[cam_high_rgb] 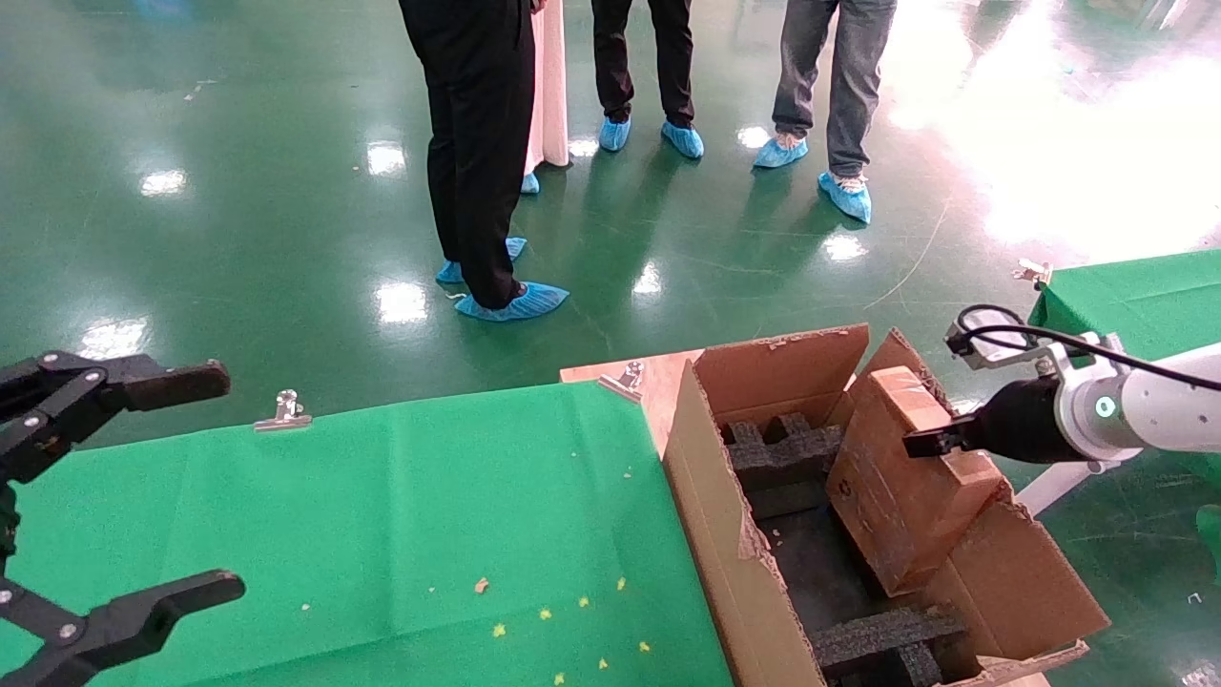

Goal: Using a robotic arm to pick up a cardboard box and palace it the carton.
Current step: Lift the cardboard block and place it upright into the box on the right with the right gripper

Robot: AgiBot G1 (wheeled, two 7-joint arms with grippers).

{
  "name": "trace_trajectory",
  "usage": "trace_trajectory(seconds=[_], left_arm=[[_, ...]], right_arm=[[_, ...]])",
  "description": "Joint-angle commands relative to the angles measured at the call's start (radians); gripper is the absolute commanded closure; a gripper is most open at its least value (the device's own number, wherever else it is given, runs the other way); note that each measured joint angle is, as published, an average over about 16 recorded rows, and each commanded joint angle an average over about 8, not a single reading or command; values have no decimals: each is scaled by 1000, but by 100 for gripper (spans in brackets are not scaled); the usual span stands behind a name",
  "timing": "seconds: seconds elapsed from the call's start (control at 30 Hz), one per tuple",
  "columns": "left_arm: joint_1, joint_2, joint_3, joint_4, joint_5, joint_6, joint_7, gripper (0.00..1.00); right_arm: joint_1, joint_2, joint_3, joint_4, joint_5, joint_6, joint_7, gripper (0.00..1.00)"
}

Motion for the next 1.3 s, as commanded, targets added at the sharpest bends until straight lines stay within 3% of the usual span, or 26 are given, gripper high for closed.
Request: trace_trajectory(seconds=[0.03, 0.6, 1.3], left_arm=[[0, 0, 0, 0, 0, 0, 0, 0], [0, 0, 0, 0, 0, 0, 0, 0], [0, 0, 0, 0, 0, 0, 0, 0]], right_arm=[[-12, 0, 0, -4, 11, 5, -8, 100], [-116, -3, -4, -9, 59, 92, -43, 100], [-188, -10, -13, -31, 98, 111, -64, 100]])
